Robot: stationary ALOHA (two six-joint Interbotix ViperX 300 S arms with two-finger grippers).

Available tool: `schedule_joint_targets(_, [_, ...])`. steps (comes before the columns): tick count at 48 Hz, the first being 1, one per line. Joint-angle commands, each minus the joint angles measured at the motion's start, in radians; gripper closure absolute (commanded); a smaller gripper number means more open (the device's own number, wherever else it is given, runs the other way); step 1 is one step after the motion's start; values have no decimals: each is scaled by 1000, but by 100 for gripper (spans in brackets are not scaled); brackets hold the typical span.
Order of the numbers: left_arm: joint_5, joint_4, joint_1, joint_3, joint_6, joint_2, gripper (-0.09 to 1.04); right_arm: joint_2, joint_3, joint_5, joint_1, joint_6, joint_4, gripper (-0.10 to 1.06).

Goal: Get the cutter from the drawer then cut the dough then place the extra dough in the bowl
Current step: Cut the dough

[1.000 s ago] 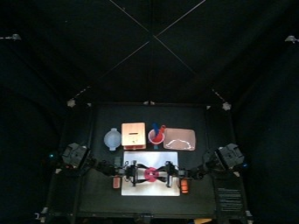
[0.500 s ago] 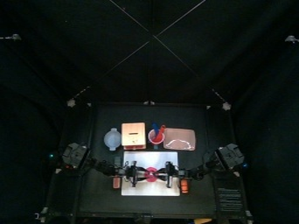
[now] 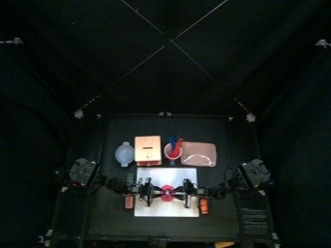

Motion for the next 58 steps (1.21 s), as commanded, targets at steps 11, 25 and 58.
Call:
schedule_joint_targets(11, [12, 9, -3, -6, 2, -29, 40, -15, -8, 46, 0, 3, 6, 37])
schedule_joint_targets(25, [12, 8, -3, 3, 2, -29, 40, -5, -9, 74, -2, 5, 6, 45])
schedule_joint_targets(58, [67, 6, -8, 5, -3, -26, 41, 31, -23, 155, -5, 12, 14, 51])
